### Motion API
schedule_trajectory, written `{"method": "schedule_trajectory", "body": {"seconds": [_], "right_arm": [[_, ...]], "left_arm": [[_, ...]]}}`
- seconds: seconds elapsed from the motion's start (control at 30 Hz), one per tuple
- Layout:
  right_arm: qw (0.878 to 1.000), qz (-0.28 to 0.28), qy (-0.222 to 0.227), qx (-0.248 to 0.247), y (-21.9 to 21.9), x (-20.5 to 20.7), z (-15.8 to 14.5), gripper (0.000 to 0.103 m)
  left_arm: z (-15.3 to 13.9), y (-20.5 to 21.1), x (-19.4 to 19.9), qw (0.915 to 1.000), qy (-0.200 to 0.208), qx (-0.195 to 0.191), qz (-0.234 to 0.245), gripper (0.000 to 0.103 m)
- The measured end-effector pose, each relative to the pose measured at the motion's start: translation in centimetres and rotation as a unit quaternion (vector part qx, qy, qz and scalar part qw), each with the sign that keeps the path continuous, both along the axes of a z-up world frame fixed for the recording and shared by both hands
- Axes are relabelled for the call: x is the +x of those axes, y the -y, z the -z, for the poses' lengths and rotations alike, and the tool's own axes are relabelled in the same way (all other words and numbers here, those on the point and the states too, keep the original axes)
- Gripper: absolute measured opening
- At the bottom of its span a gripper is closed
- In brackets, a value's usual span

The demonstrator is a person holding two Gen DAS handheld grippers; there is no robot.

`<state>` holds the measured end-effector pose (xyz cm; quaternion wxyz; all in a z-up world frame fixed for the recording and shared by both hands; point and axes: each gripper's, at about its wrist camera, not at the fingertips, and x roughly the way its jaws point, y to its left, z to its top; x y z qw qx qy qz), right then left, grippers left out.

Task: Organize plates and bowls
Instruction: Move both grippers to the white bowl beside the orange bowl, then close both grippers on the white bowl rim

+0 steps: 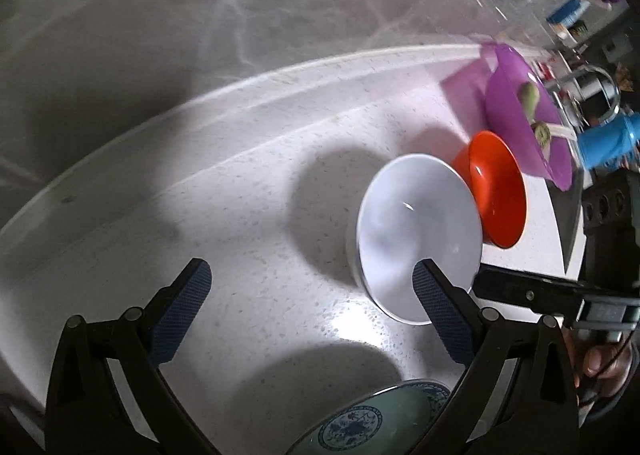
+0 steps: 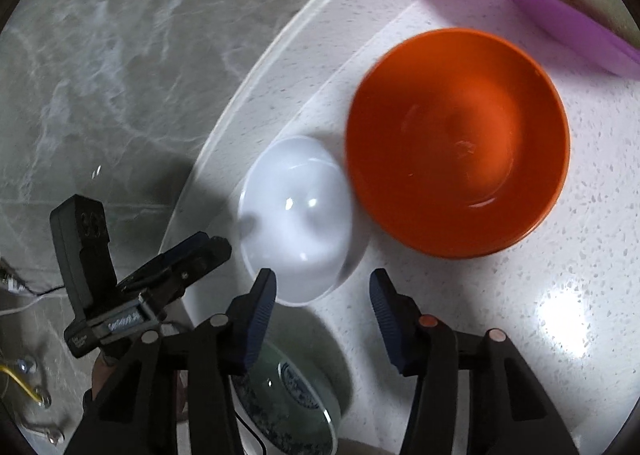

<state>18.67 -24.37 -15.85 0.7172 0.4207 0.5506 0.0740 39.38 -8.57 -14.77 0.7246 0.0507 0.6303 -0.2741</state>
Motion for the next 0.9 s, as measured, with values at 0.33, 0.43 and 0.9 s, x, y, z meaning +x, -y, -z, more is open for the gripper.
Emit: {"method": "schedule_trajectory", "body": {"seconds": [0.33,0.43,0.9], "right_arm": [[1.0,0.01,0.006,-0.01,-0.1,1.0,0.9,0.044],[1.0,0.01,0.008,-0.015,-0.5,1.2,1.0,0.041],[0.999,0.017,0.006,-0.032,-1.8,2.0,1.5,0.023]], "left_arm": [[2.2,1.4,0.6,0.9998,-0.008,0.002,0.02,0.072],[2.7,1.8,0.5,0.9996,-0.014,-0.002,0.024,0.067],[3.5,2.8,0.5,0.9994,-0.022,-0.01,0.026,0.029]]}}
